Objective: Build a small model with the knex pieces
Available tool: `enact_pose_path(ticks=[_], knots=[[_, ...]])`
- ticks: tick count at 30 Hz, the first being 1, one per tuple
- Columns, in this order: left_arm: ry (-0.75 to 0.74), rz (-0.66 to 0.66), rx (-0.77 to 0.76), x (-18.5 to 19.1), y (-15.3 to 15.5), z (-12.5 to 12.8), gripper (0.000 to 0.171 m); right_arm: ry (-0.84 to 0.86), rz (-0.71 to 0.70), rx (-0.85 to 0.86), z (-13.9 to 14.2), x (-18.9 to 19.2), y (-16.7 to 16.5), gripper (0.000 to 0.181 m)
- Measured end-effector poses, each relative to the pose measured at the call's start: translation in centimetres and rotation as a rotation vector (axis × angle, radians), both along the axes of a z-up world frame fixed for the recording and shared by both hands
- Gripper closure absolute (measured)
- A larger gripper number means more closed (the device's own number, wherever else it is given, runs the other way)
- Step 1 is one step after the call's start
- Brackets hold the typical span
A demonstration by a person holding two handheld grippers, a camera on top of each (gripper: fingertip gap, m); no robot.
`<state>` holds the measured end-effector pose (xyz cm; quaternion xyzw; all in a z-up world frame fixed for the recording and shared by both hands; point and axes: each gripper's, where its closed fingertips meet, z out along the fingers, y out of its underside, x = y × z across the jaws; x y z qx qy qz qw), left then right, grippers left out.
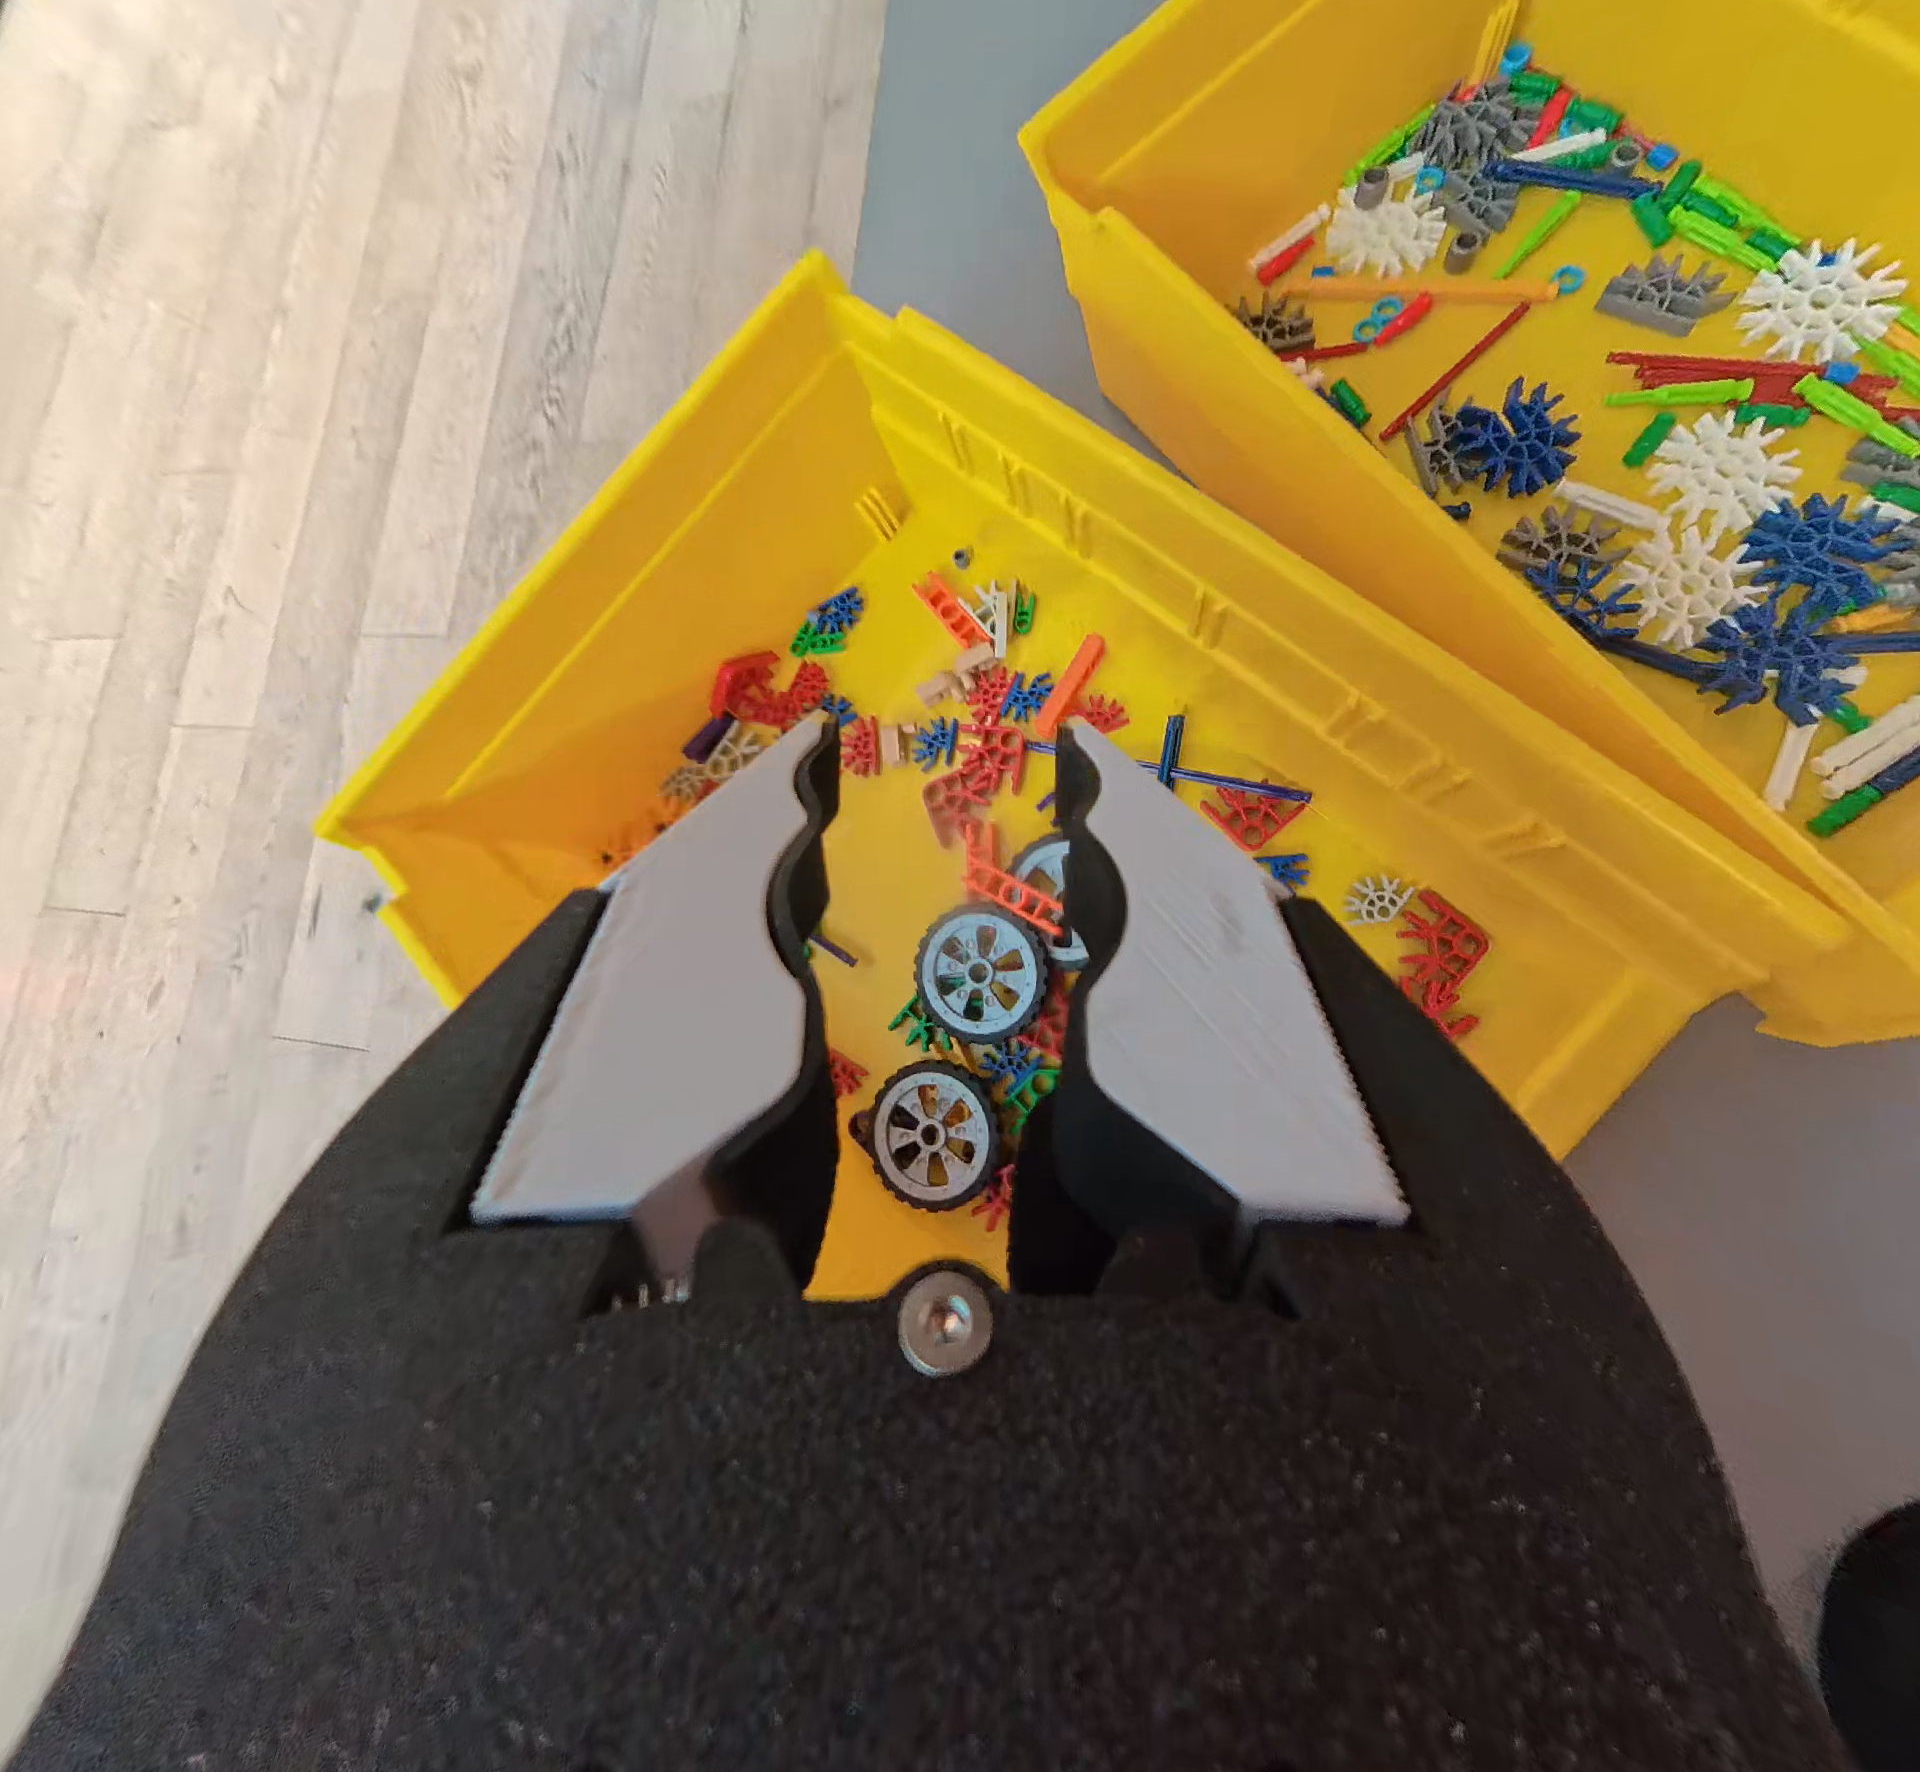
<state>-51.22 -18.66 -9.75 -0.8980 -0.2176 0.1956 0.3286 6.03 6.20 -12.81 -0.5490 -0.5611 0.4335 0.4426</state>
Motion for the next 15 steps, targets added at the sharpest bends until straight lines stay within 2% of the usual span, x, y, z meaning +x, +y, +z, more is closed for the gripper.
enact_pose_path(ticks=[2,6,8,10,12,15], knots=[[-0.127,-0.025,0.051,0.5,0.2,-1.2,0.126,-0.003,0.000,0.007,0.0,0.0,0.0,0.157],[-0.395,-0.118,0.196,3.2,1.2,-1.8,0.125,-0.014,0.009,0.000,-0.4,-0.1,-0.1,0.157],[-0.462,-0.133,0.242,3.6,1.3,-1.8,0.125,-0.020,0.013,-0.004,-0.6,-0.1,-0.1,0.157],[-0.534,-0.179,0.336,4.4,1.7,-0.7,0.125,-0.024,0.014,-0.004,-0.7,-0.2,-0.2,0.157],[-0.668,-0.290,0.476,6.2,2.4,1.3,0.121,-0.026,0.015,-0.002,-0.8,-0.2,-0.2,0.157],[-0.832,-0.447,0.599,8.9,2.5,3.5,0.100,-0.028,0.016,-0.004,-0.8,-0.2,-0.2,0.157]])
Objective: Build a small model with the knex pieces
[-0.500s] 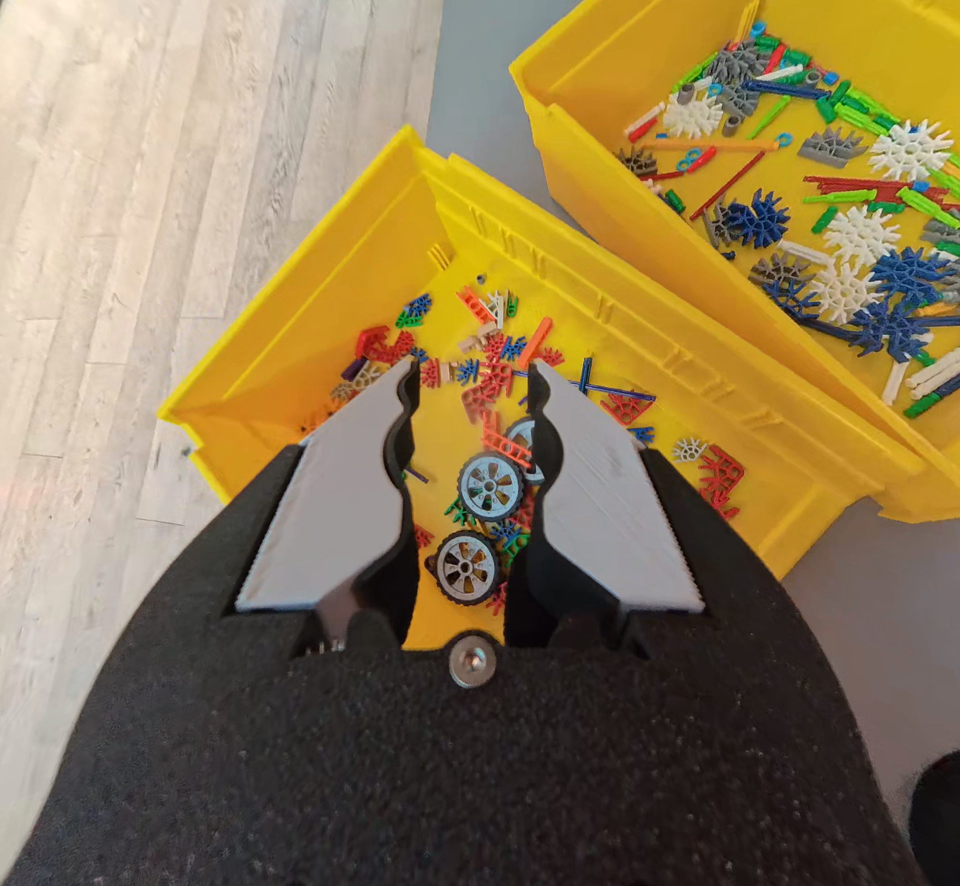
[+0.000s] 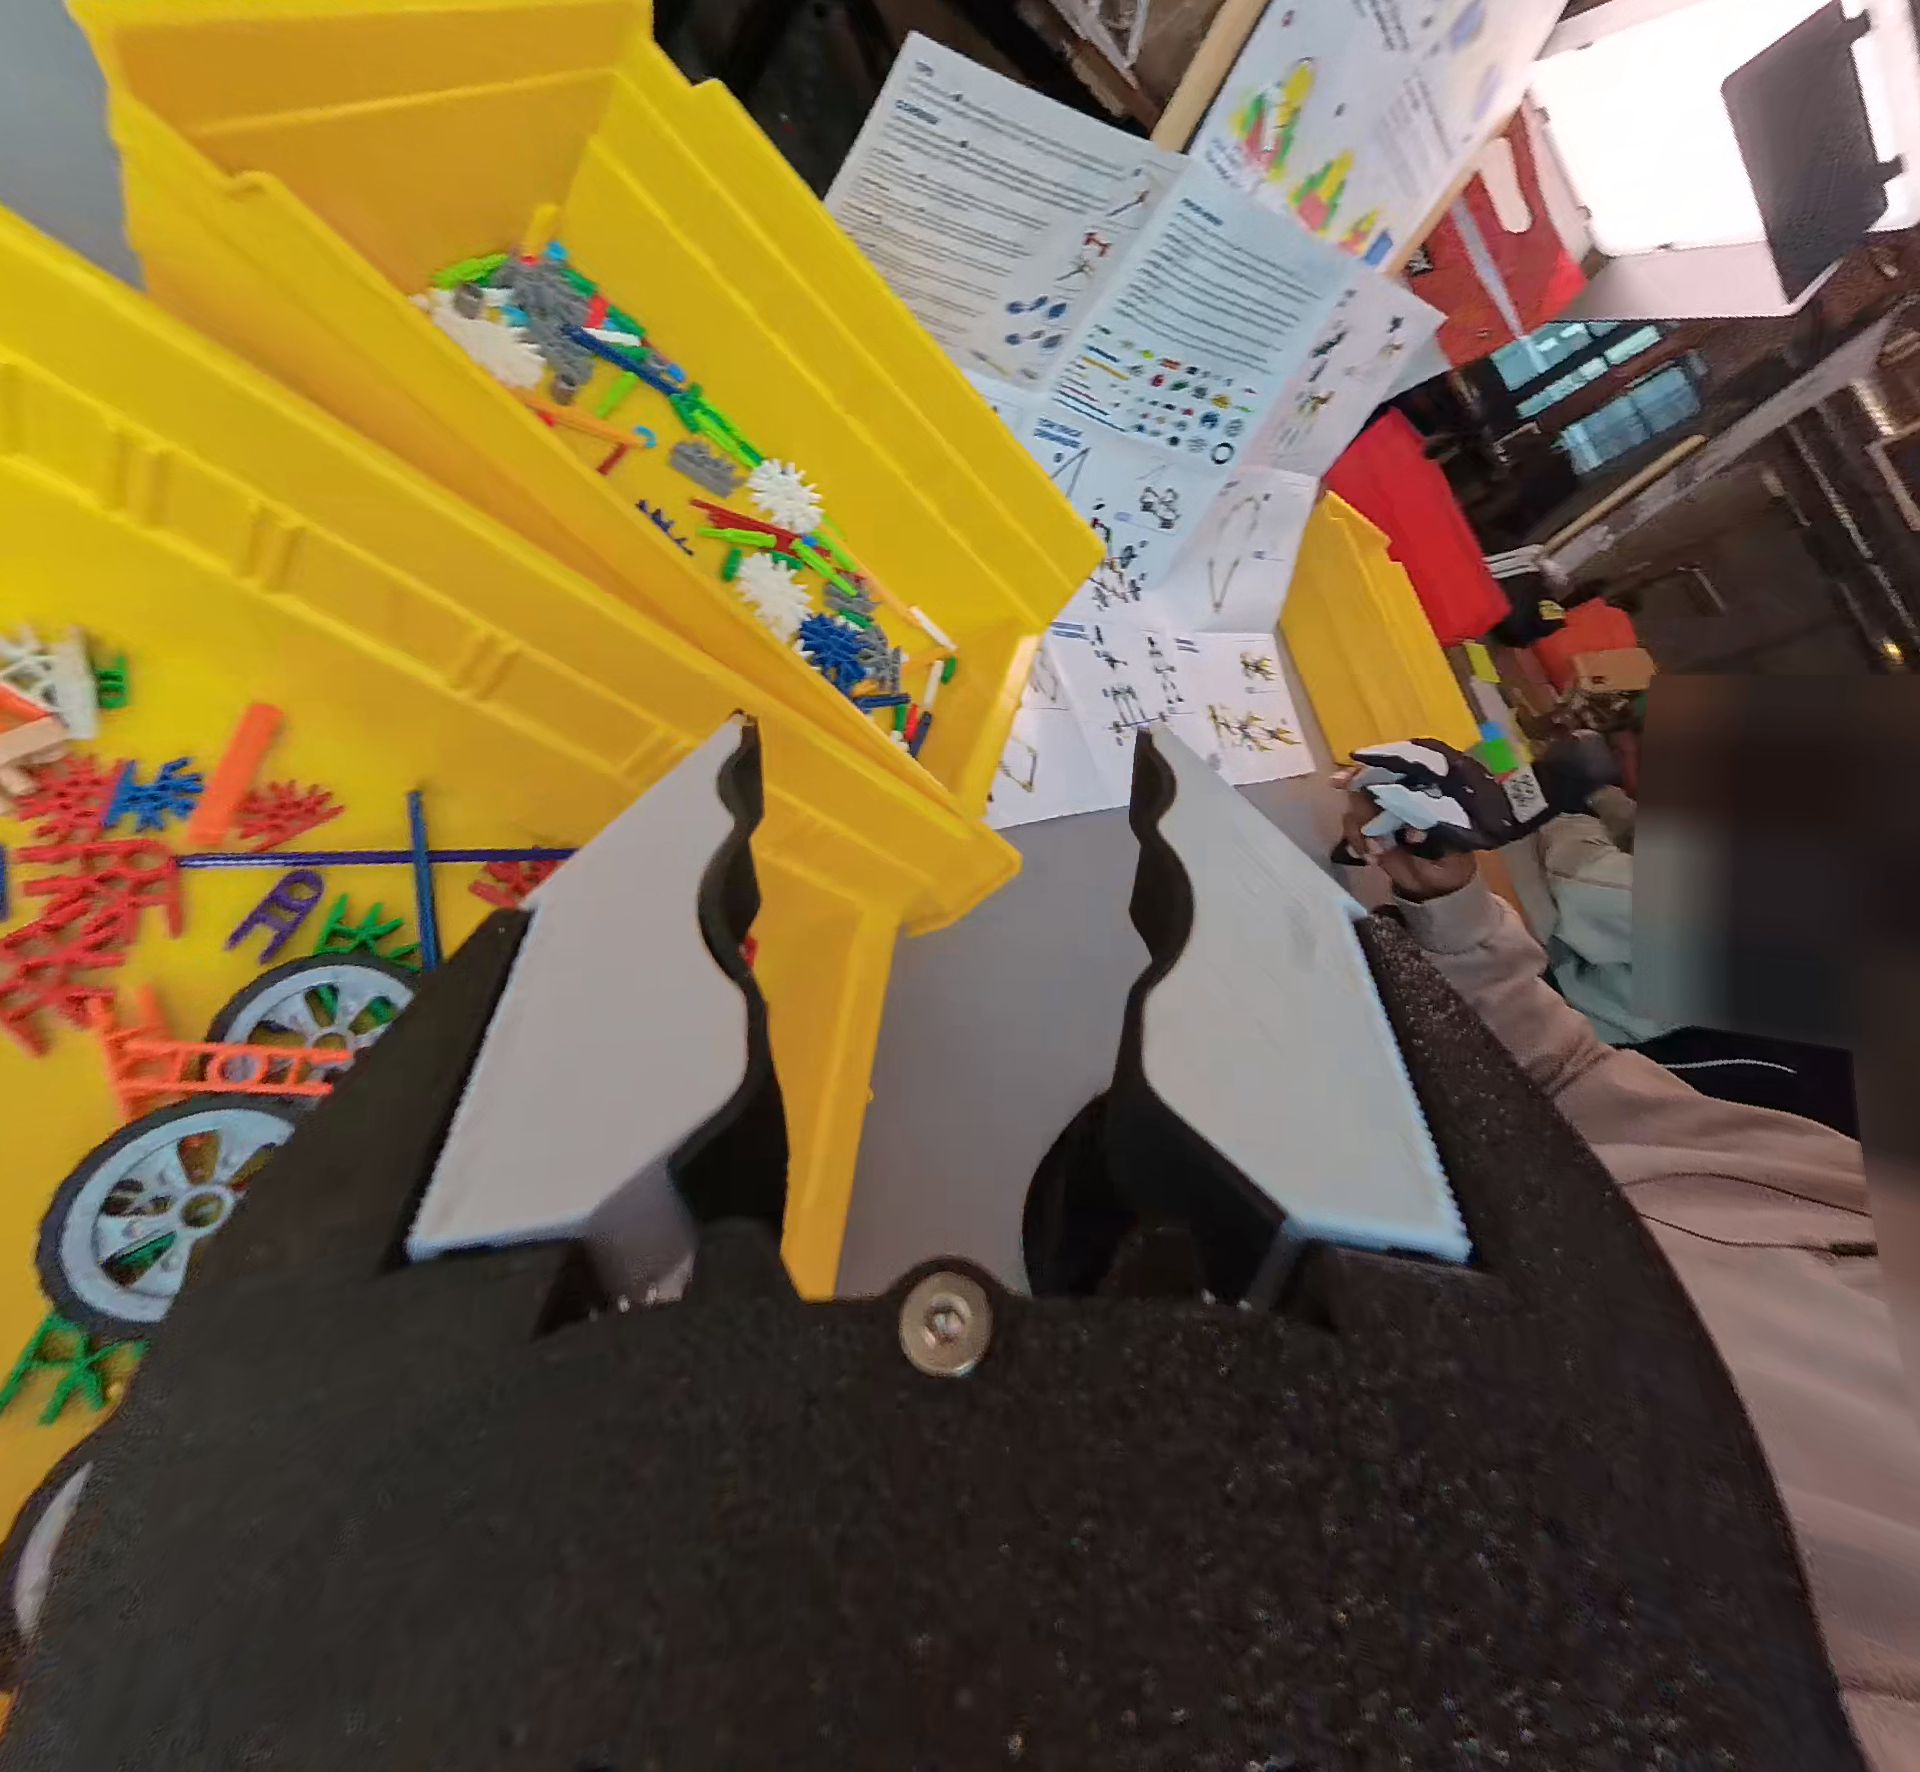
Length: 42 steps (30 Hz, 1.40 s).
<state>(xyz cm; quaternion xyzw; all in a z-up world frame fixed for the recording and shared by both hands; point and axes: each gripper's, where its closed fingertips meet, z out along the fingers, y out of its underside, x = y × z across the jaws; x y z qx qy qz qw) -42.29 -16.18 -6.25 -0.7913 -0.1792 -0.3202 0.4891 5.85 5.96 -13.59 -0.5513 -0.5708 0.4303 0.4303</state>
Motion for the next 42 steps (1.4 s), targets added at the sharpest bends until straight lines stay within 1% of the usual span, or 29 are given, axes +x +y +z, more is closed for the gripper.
enact_pose_path(ticks=[2,4,5,6,7,8,10,13,15,17,19,23,25,28,31,34,37,39,42], knots=[[-0.016,-0.042,0.050,0.9,-0.2,0.7,0.096,-0.001,0.001,-0.001,0.0,0.0,0.0,0.157],[0.012,-0.039,0.075,1.0,-0.3,0.9,0.097,-0.003,0.002,-0.001,-0.1,0.0,0.0,0.157],[0.044,-0.019,0.065,0.6,-0.3,0.7,0.108,-0.004,0.003,0.000,-0.1,0.0,-0.1,0.157],[0.099,0.025,0.034,-0.1,-0.3,0.2,0.132,-0.004,0.003,0.002,-0.1,0.0,-0.1,0.157],[0.168,0.079,-0.011,-1.1,-0.4,-0.5,0.163,-0.004,0.003,0.003,-0.1,0.0,-0.1,0.157],[0.255,0.136,-0.059,-2.1,-0.6,-1.1,0.171,-0.004,0.003,0.004,-0.1,0.0,-0.1,0.157],[0.383,0.187,-0.114,-2.8,-0.7,-1.5,0.171,-0.002,0.002,0.003,0.0,0.0,-0.1,0.157],[0.515,0.184,-0.120,-1.7,0.0,-1.3,0.170,-0.004,0.002,-0.001,-0.1,0.0,0.0,0.157],[0.536,0.157,-0.092,-0.1,0.9,-0.9,0.142,-0.003,0.001,-0.002,-0.1,0.0,0.0,0.157],[0.566,0.115,-0.038,2.1,2.1,-0.3,0.130,0.000,-0.001,-0.003,0.0,0.0,0.0,0.157],[0.599,0.058,0.002,4.9,3.2,-0.2,0.126,0.001,-0.003,0.000,0.0,0.0,0.1,0.157],[0.668,-0.066,0.047,10.6,5.4,-1.2,0.126,0.001,-0.009,0.013,0.2,0.2,0.2,0.157],[0.677,-0.120,0.072,13.3,6.4,-1.7,0.125,0.009,-0.016,0.016,0.5,0.4,0.5,0.157],[0.647,-0.195,0.121,17.2,7.8,-2.4,0.126,0.013,-0.022,0.015,1.0,0.8,1.0,0.157],[0.602,-0.256,0.187,21.3,9.1,-3.1,0.127,-0.019,0.002,0.016,0.9,1.3,1.0,0.157],[0.611,-0.293,0.248,24.9,10.5,-4.5,0.129,-0.038,0.001,0.035,0.7,1.5,1.2,0.157],[0.651,-0.310,0.279,27.5,12.2,-6.5,0.129,-0.052,0.012,0.037,0.2,1.3,0.9,0.157],[0.687,-0.322,0.258,28.5,13.0,-8.2,0.129,-0.070,0.016,0.053,-0.2,1.2,0.7,0.157],[0.754,-0.358,0.217,29.5,13.3,-10.2,0.129,-0.091,0.021,0.071,-0.7,1.2,0.6,0.157]])
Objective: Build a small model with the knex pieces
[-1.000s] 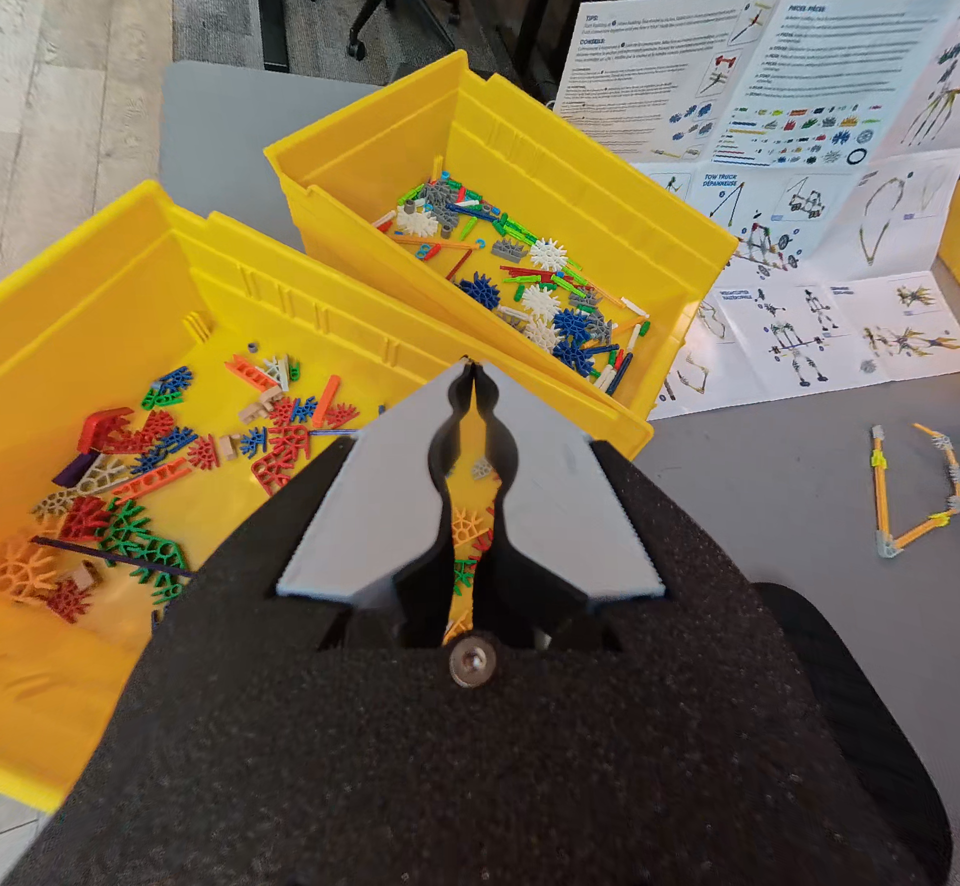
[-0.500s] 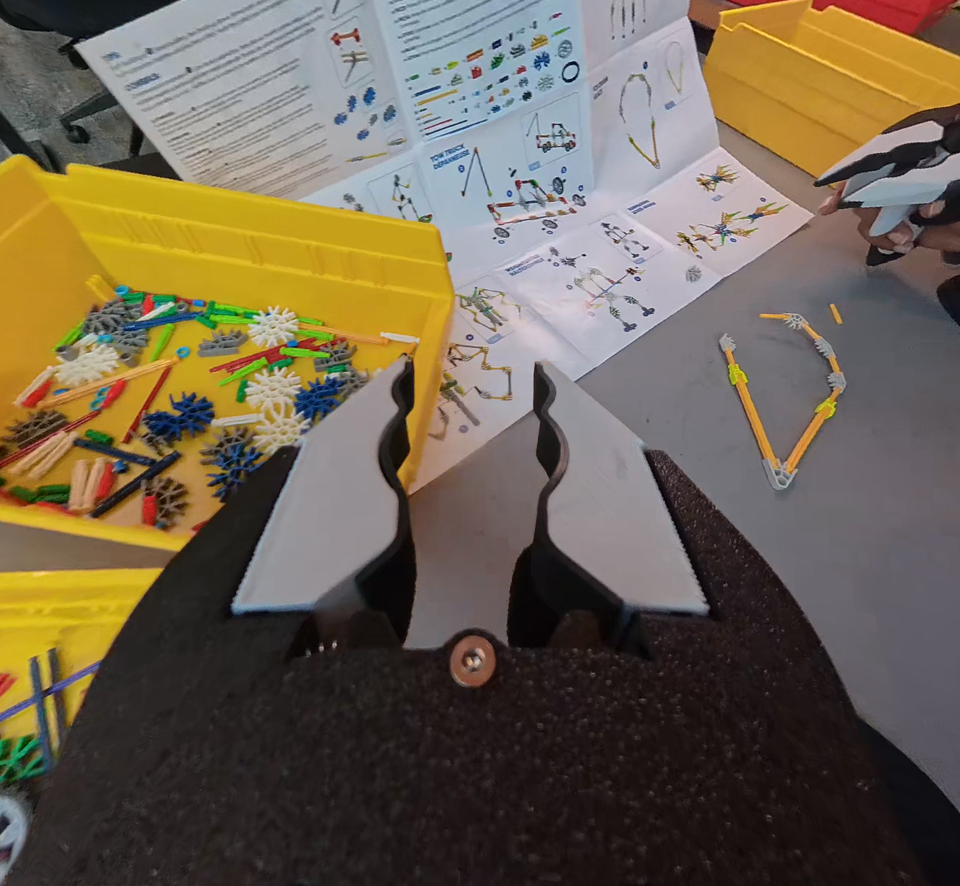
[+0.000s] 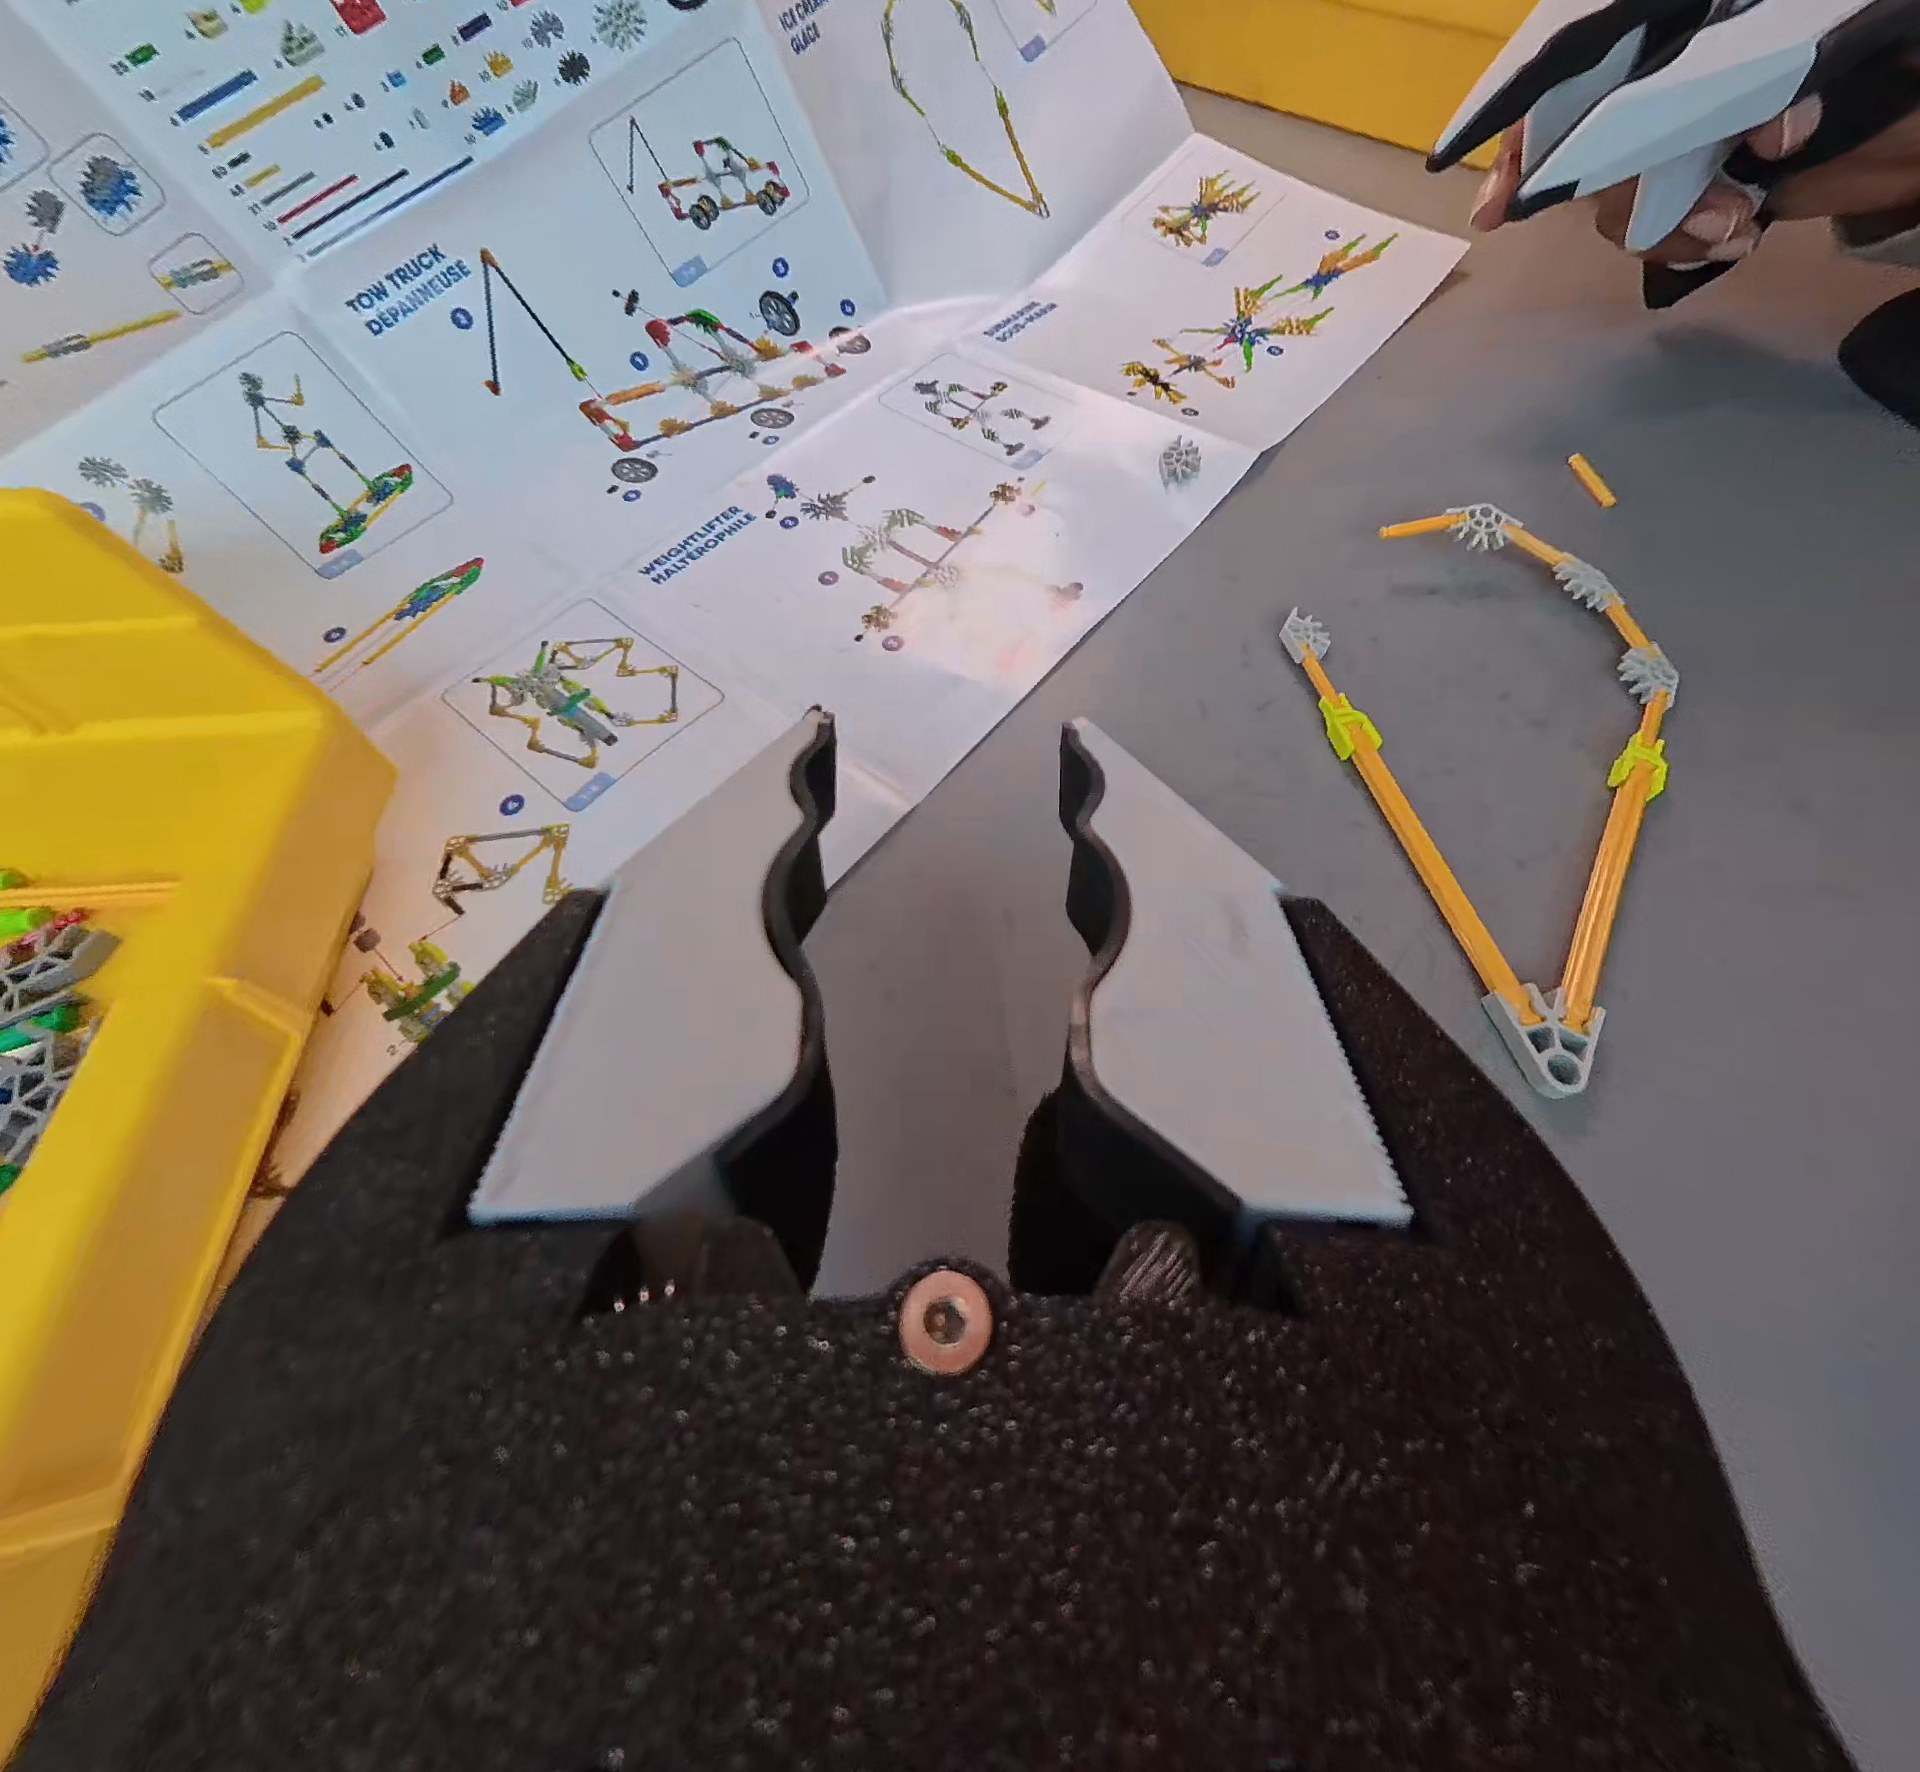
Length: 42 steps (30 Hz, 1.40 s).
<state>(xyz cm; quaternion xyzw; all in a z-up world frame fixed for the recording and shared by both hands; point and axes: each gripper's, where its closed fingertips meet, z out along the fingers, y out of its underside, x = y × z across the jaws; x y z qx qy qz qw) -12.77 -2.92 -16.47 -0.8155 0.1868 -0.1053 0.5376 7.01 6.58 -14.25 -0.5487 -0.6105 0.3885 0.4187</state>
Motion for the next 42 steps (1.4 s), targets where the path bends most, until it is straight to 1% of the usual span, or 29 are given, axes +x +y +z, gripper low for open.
enact_pose_path(ticks=[2,4,7,9,11,16,19,20,21,22,25,27,29,31,32,34,36,37,39,40,42], knots=[[0.037,-0.009,-0.018,0.5,-0.2,-1.1,0.129,-0.014,0.003,0.004,-0.4,-0.1,-0.1,0.157],[0.038,-0.031,-0.045,1.3,-0.3,-1.9,0.130,-0.038,-0.001,0.012,-0.9,-0.3,0.0,0.157],[0.046,-0.064,-0.046,2.8,0.7,-1.8,0.133,-0.077,-0.004,0.009,-1.9,-0.9,0.2,0.157],[0.011,-0.089,-0.065,4.6,2.4,-1.5,0.136,-0.093,-0.003,-0.011,-2.4,-1.4,0.2,0.157],[0.001,-0.122,-0.104,6.9,4.5,-1.8,0.137,-0.099,-0.005,-0.010,-2.5,-1.8,0.3,0.157],[0.112,-0.193,-0.196,11.4,9.8,-4.2,0.137,-0.086,-0.028,0.002,-2.3,-0.9,0.4,0.157],[0.127,-0.228,-0.253,13.3,11.5,-5.2,0.137,-0.072,-0.042,0.019,-2.0,-0.2,0.6,0.159],[0.138,-0.234,-0.263,13.7,11.9,-5.6,0.138,-0.071,-0.042,0.016,-1.8,-0.2,0.7,0.159],[0.157,-0.241,-0.279,13.9,12.1,-6.1,0.143,-0.069,-0.035,0.012,-1.8,-0.2,0.6,0.159],[0.136,-0.265,-0.274,14.4,12.1,-6.0,0.158,-0.071,-0.029,0.015,-1.8,-0.3,0.4,0.159],[0.188,-0.279,-0.266,14.1,11.5,-5.7,0.159,-0.088,-0.018,0.051,-1.9,-0.2,0.2,0.158],[0.188,-0.264,-0.227,13.1,10.6,-4.3,0.159,-0.078,-0.018,0.062,-1.4,-0.1,0.1,0.158],[0.212,-0.197,-0.166,10.4,9.6,-1.8,0.159,-0.060,-0.033,0.069,-0.7,0.2,0.4,0.158],[0.223,-0.073,-0.103,6.0,8.2,1.7,0.159,-0.044,-0.054,0.074,-0.1,0.5,1.0,0.158],[0.232,0.015,-0.078,3.0,7.2,3.5,0.159,-0.039,-0.063,0.075,0.1,0.7,1.2,0.158],[0.228,0.244,-0.015,-4.4,4.3,7.3,0.158,-0.033,-0.075,0.079,0.4,0.9,1.6,0.159],[0.221,0.514,0.033,-12.8,0.0,10.3,0.158,-0.032,-0.081,0.079,0.5,1.0,1.7,0.159],[0.236,0.656,0.031,-17.1,-2.6,11.0,0.158,-0.033,-0.079,0.079,0.5,1.0,1.7,0.158],[0.245,0.898,-0.009,-24.3,-7.9,11.1,0.158,-0.041,-0.074,0.082,0.3,0.9,1.5,0.159],[0.225,0.976,-0.051,-26.9,-10.1,10.4,0.158,-0.047,-0.072,0.086,0.1,0.8,1.5,0.159],[0.188,1.083,-0.124,-30.5,-13.4,8.5,0.157,-0.059,-0.071,0.095,-0.2,0.8,1.4,0.158]])
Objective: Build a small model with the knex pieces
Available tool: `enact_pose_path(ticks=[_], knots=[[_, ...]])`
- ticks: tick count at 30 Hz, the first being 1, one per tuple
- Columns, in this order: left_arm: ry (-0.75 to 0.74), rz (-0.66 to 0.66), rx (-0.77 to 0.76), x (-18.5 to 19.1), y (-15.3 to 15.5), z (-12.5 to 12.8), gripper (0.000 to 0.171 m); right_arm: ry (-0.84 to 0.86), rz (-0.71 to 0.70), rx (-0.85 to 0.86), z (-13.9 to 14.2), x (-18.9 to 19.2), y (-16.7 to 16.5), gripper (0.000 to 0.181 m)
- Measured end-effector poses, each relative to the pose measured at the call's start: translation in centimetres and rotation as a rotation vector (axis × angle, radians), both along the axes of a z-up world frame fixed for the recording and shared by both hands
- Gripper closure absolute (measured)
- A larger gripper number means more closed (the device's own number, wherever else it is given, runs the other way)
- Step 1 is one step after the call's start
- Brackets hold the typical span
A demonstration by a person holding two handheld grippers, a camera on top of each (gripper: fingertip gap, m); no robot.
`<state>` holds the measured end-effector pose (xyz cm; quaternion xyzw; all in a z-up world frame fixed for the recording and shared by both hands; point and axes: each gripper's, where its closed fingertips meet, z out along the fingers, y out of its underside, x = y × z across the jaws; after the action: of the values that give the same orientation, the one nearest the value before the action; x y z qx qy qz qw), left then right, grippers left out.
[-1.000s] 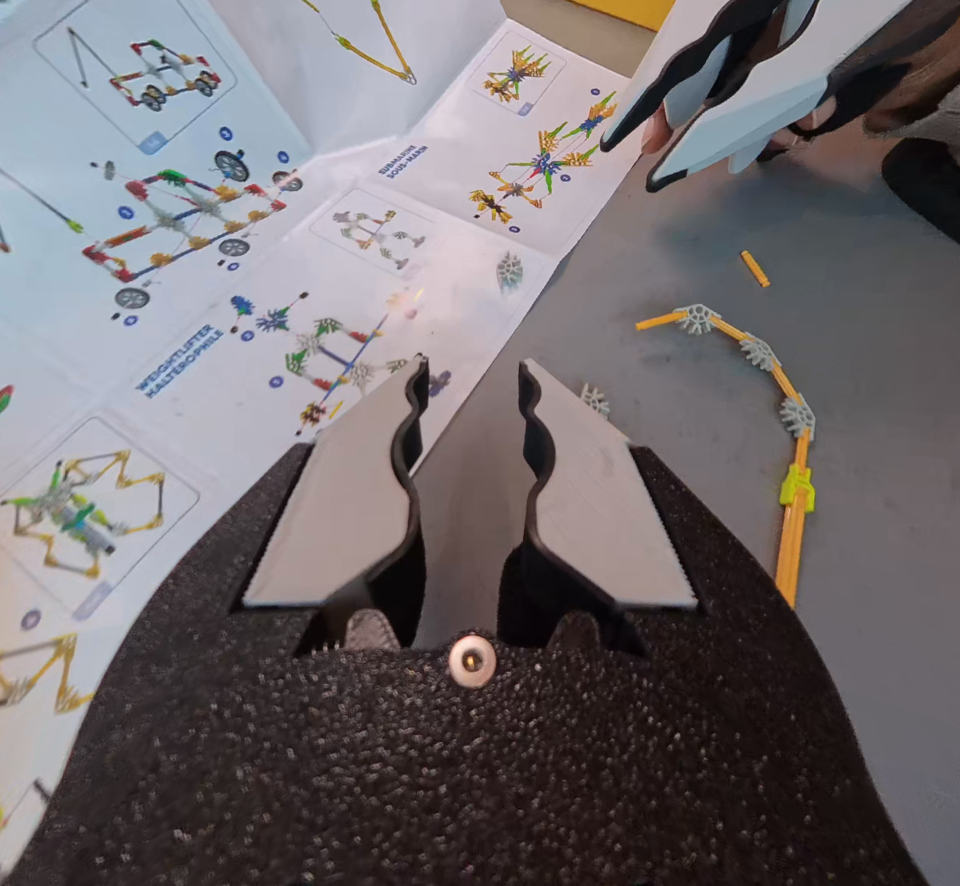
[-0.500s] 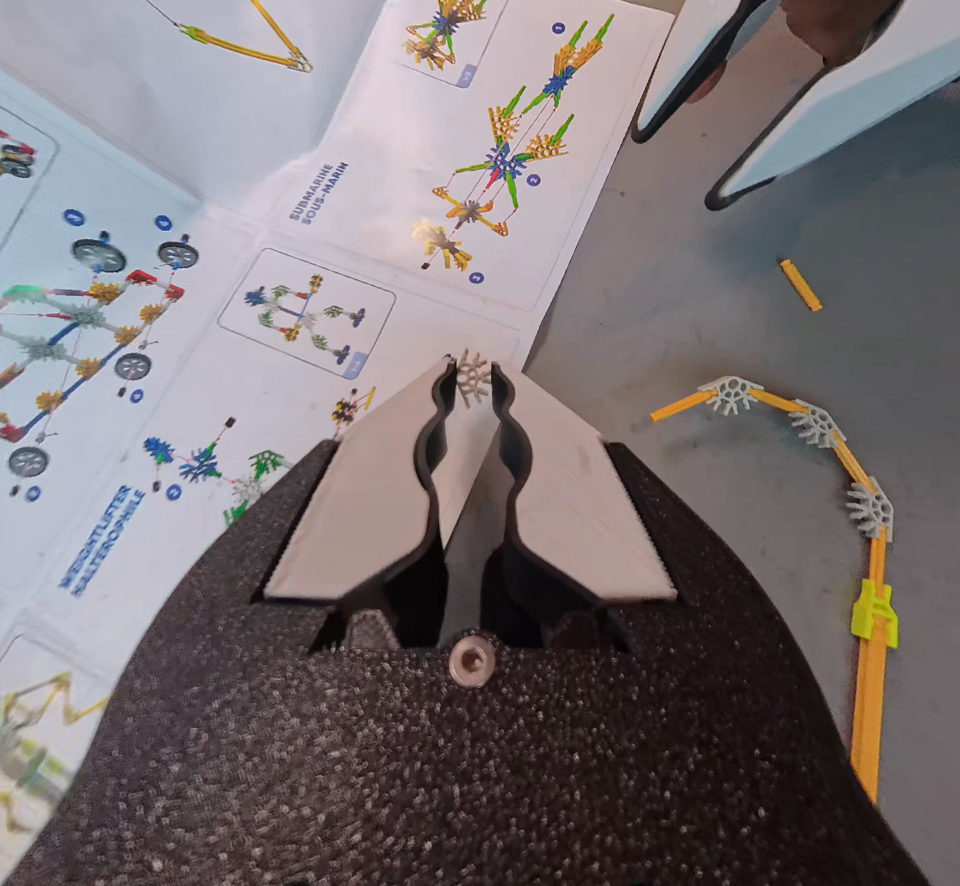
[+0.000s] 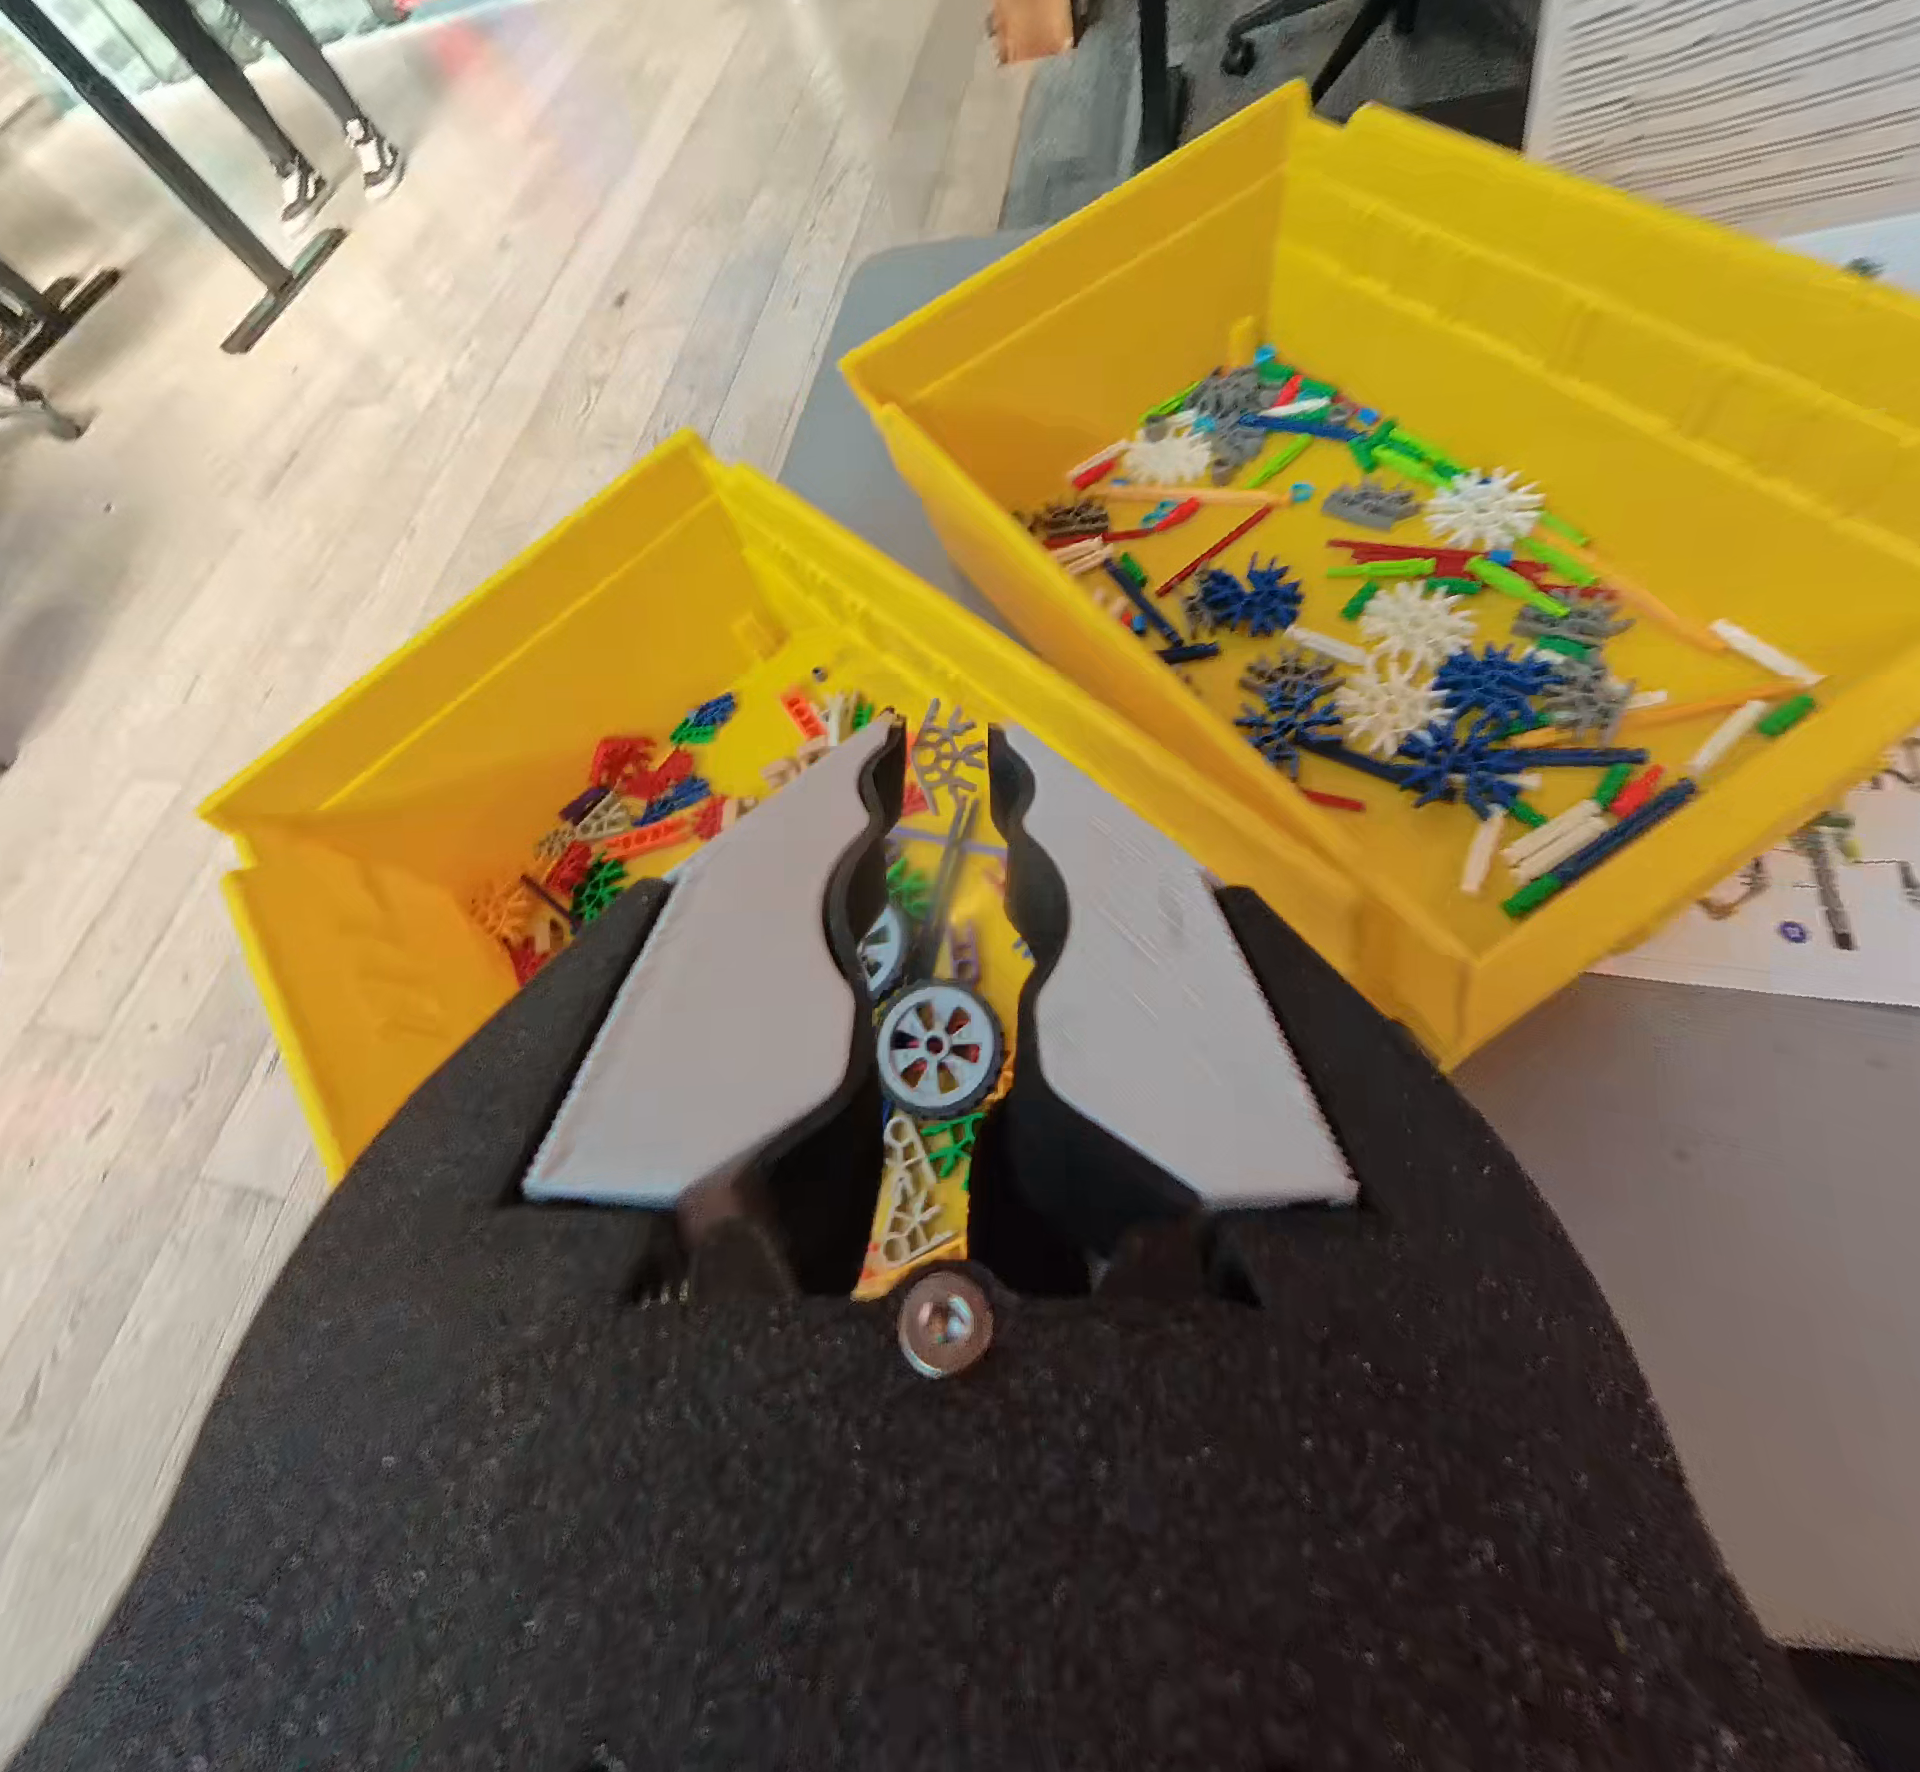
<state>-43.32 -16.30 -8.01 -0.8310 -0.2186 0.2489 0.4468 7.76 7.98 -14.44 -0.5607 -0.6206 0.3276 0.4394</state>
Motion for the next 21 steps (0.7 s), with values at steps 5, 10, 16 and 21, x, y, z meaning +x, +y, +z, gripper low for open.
enact_pose_path(ticks=[5,10,16,21], knots=[[-0.063,0.000,0.087,-0.6,-0.8,-0.4,0.137,-0.005,-0.008,-0.016,-0.5,0.0,0.2,0.158],[-0.088,-0.308,0.188,7.0,5.2,1.2,0.138,-0.005,0.003,-0.033,-0.4,0.2,0.1,0.158],[-0.080,-0.877,0.094,24.2,13.3,-2.0,0.141,-0.134,0.190,-0.067,-1.4,1.9,-2.6,0.157],[-0.261,-1.191,0.052,36.2,17.4,-6.0,0.141,-0.351,0.329,-0.129,-4.7,4.8,-5.0,0.157]])
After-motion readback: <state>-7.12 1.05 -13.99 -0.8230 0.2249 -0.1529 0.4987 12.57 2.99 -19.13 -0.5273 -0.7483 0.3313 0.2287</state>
